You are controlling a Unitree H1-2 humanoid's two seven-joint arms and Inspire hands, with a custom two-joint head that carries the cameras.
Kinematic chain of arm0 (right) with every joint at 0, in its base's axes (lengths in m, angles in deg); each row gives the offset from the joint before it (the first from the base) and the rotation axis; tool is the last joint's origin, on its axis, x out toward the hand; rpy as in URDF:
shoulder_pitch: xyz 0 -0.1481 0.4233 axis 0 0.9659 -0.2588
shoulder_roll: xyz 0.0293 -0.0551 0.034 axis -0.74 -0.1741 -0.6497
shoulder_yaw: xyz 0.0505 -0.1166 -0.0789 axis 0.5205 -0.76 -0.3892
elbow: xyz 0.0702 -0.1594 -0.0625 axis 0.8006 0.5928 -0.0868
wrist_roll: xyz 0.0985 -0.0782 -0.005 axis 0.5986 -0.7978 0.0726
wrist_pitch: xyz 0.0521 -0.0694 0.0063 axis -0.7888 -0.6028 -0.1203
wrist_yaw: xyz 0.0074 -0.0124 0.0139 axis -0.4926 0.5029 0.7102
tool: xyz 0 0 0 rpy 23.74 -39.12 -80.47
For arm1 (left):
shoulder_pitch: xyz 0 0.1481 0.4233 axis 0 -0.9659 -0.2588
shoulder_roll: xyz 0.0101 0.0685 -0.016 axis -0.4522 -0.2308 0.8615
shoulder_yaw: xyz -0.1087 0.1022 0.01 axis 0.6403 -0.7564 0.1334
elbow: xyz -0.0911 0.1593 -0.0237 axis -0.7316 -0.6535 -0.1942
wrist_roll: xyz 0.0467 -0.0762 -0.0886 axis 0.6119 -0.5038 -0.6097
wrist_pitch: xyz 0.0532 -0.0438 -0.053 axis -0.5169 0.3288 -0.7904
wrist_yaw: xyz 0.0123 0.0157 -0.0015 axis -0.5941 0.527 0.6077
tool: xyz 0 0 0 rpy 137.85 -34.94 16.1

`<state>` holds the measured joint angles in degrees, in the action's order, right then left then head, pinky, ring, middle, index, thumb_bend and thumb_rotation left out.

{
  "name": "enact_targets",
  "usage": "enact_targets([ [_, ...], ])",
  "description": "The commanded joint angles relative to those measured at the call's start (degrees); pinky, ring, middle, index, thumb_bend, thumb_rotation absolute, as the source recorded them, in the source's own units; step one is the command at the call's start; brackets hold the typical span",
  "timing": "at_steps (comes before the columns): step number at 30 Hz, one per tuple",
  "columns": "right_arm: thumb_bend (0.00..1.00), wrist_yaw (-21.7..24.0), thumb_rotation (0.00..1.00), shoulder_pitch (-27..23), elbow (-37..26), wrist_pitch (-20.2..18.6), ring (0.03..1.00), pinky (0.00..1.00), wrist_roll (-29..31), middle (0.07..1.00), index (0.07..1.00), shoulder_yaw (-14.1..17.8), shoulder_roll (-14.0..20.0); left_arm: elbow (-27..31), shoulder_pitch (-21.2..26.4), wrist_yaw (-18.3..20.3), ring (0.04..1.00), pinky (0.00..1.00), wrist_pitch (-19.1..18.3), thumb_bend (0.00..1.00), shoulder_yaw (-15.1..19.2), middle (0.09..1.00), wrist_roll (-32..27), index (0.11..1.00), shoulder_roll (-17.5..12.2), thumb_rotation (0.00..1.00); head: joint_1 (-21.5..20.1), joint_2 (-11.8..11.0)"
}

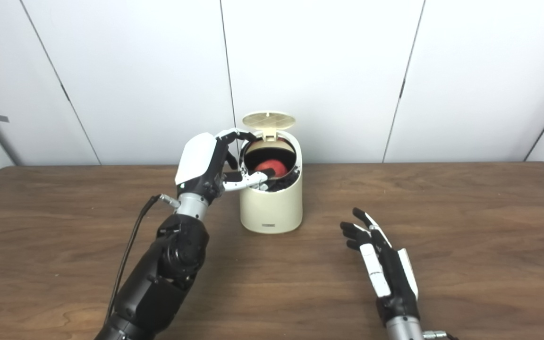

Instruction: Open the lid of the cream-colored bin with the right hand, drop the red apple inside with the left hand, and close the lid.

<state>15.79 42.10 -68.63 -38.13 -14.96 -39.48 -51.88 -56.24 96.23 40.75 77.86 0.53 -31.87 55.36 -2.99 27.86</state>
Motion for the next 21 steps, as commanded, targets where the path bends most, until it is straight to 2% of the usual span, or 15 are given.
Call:
enact_targets([
  [1,0.55,0.0,0.92,-1.3,-1.6,0.9,0.800,0.78,-0.1,0.776,0.874,0.0,0.1,0.7,1.2,0.7,0.721,0.60,1.5,0.76,-0.6,0.757,-0.3,0.708,0.7,0.43,0.0,0.0],
  [7,0.56,-0.1,0.92,-1.2,-2.1,0.1,0.797,0.77,-0.6,0.775,0.871,0.0,0.1,0.2,1.2,0.0,0.685,0.57,1.6,0.71,-0.8,0.738,0.3,0.699,0.6,0.48,0.2,0.1],
  [15,0.55,0.1,0.90,-1.2,-2.2,-0.3,0.803,0.79,0.3,0.779,0.875,0.2,-0.1,1.0,1.0,-0.8,0.665,0.54,1.8,0.72,-0.4,0.726,0.2,0.694,0.8,0.43,0.2,0.1],
  [18,0.55,-0.1,0.91,-1.2,-2.2,-0.5,0.799,0.78,-0.1,0.778,0.877,0.2,-0.1,1.9,0.5,-1.6,0.616,0.49,3.1,0.73,0.4,0.709,-1.1,0.682,0.9,0.37,0.2,0.1],
  [19,0.56,-0.1,0.91,-1.2,-2.2,-0.4,0.801,0.78,0.0,0.779,0.879,0.2,0.0,2.2,0.3,-2.1,0.549,0.44,4.0,0.74,0.7,0.695,-1.6,0.675,0.9,0.34,0.2,0.1],
  [21,0.55,0.0,0.91,-1.2,-2.3,-0.5,0.802,0.78,-0.1,0.779,0.882,0.2,0.0,2.4,0.0,-3.6,0.480,0.38,6.3,0.73,1.2,0.665,-2.2,0.660,0.6,0.29,0.2,0.2],
])
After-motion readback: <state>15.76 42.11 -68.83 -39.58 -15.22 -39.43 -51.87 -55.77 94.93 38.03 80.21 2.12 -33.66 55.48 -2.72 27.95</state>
